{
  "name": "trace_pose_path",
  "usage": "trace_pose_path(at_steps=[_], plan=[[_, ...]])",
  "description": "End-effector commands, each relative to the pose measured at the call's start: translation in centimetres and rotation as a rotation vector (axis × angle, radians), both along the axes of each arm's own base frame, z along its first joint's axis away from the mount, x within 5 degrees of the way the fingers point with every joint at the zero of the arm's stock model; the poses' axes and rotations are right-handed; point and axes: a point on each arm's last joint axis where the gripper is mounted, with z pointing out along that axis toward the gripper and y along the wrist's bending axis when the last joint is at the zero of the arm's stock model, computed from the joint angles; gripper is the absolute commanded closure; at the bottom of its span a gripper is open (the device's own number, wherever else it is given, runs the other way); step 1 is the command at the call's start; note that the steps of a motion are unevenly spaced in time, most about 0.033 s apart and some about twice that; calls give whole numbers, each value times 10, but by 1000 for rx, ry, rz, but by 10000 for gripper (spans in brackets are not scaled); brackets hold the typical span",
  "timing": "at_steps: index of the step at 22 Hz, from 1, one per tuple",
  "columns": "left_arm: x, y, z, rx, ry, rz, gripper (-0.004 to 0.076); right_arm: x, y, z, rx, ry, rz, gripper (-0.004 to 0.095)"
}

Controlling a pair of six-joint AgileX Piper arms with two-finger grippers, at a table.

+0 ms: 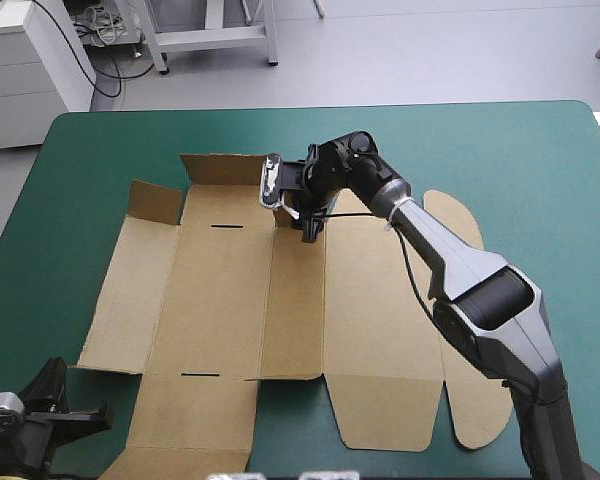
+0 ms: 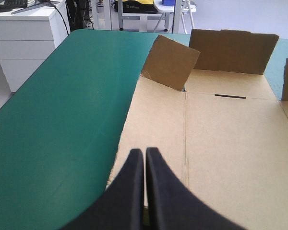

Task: Fold the box

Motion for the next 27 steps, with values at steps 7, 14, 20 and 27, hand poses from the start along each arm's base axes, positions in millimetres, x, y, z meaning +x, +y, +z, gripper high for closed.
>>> trace_pose_path(at_steps=[7, 14, 20, 27], plan=[[-3, -1, 14, -9, -117, -7, 731, -19, -29, 118, 196, -104, -335, 436], [-3, -1, 14, -10, -117, -7, 442, -15, -77, 150, 424, -88, -789, 914], [-2, -1, 14, -20, -107, -7, 29, -36, -106, 167, 440, -76, -866, 914], [4, -2, 27, -10, -113, -22, 30, -74, -130, 170, 418, -47, -888, 914]])
